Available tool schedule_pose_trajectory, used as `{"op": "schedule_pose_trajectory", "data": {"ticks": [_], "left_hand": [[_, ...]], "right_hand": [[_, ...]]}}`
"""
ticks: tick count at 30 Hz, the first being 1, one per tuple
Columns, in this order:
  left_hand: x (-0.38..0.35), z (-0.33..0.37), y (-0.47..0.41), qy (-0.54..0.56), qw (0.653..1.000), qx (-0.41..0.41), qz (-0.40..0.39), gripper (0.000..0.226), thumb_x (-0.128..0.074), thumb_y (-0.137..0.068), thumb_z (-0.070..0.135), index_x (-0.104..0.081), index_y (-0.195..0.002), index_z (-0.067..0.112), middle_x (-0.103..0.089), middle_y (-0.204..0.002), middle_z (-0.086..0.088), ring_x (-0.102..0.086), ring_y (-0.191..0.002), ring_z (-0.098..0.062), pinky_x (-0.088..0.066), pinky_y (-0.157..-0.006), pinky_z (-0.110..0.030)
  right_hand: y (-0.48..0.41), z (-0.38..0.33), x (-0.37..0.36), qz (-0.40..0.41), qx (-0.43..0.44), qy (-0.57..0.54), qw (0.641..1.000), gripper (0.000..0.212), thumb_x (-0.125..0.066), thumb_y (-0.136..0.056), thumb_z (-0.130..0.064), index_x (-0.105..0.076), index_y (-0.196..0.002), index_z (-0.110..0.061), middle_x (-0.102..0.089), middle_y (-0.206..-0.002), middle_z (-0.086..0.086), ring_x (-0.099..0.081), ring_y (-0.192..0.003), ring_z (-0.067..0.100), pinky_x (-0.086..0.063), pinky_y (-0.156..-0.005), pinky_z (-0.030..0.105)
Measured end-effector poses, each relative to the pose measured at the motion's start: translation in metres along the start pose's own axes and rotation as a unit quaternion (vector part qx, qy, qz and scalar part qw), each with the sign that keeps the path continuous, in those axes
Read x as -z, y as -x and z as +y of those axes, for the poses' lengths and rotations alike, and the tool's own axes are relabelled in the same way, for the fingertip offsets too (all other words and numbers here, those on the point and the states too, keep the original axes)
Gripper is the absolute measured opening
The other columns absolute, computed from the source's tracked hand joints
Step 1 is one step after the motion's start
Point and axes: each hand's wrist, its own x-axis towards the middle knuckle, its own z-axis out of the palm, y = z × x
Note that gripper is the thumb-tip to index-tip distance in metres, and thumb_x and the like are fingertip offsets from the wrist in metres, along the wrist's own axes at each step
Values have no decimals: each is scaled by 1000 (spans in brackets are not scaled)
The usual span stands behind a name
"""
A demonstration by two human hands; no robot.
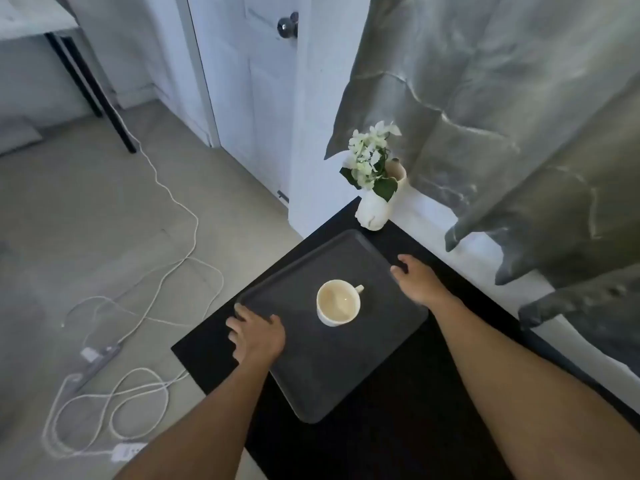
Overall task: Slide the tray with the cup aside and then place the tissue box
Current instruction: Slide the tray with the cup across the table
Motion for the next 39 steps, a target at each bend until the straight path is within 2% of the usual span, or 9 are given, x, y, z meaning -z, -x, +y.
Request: {"op": "schedule_pose_trajectory", "data": {"ticks": [4, 10, 12, 14, 18, 23, 29, 36, 39], "left_hand": [[-11, -3, -1, 55, 996, 64, -8, 75, -47, -95, 31, -7, -151, 3, -16, -153, -24, -27, -138, -43, -34, -105, -51], [-23, -6, -2, 45, 996, 81, 10, 62, -45, -96, 25, -18, -146, -2, -24, -149, -23, -32, -135, -42, -36, -102, -50], [-26, -6, -2, 38, 995, 85, 20, 60, -44, -96, 22, -19, -145, -2, -25, -148, -24, -35, -132, -44, -37, -101, -51], [-27, -6, -5, 33, 995, 96, 18, 61, -44, -97, 20, -16, -147, 1, -25, -148, -25, -39, -129, -48, -39, -99, -52], [-26, -13, -10, 33, 992, 119, 4, 69, -46, -91, 16, -13, -151, 22, -31, -147, -22, -45, -121, -50, -53, -88, -57], [-26, -17, -10, 28, 994, 107, 8, 68, -48, -86, 15, -20, -147, 22, -42, -141, -21, -49, -118, -49, -52, -90, -57], [-22, -21, -13, -7, 997, 77, 30, 53, -50, -85, 8, -36, -137, 8, -49, -138, -21, -49, -121, -46, -41, -100, -51], [-15, 13, -17, -43, 998, -22, 33, 52, -46, -87, 7, -40, -139, 11, -51, -135, -18, -52, -119, -43, -41, -98, -51], [-17, 41, -18, -63, 995, -73, 25, 53, -46, -88, 8, -40, -141, 13, -52, -135, -17, -52, -120, -42, -41, -98, -51]], "right_hand": [[-19, 4, -1, -15, -12, 16, 1000, 54, -46, -98, -31, -31, -148, -18, -36, -152, 9, -37, -137, 28, -33, -108, 42], [-51, 17, -13, -39, -22, 15, 999, 54, -47, -97, -29, -31, -148, -18, -39, -149, 10, -40, -134, 30, -36, -106, 42], [-59, 22, -19, -42, -20, 23, 999, 52, -47, -97, -27, -34, -146, -15, -45, -144, 12, -46, -129, 30, -39, -100, 39], [-64, 26, -25, -39, -16, 31, 999, 47, -48, -97, -25, -39, -142, -12, -50, -138, 13, -51, -123, 30, -42, -94, 36], [-72, 33, -30, -15, -8, 47, 999, 48, -49, -97, -20, -38, -143, -10, -47, -141, 15, -48, -127, 33, -40, -102, 40], [-78, 41, -31, 14, -2, 66, 998, 42, -49, -96, -13, -47, -138, -9, -53, -137, 15, -51, -124, 33, -42, -100, 39], [-65, 63, -29, 61, -27, 43, 997, 22, -54, -93, -9, -64, -113, -8, -66, -113, 14, -62, -105, 31, -46, -79, 31], [-38, 90, -3, 80, -90, 12, 993, 30, -55, -93, -8, -61, -122, -8, -64, -121, 14, -59, -113, 31, -48, -87, 33], [-20, 110, 15, 98, -107, 5, 989, 27, -56, -92, -7, -64, -117, -6, -65, -119, 16, -60, -111, 32, -47, -87, 31]]}}
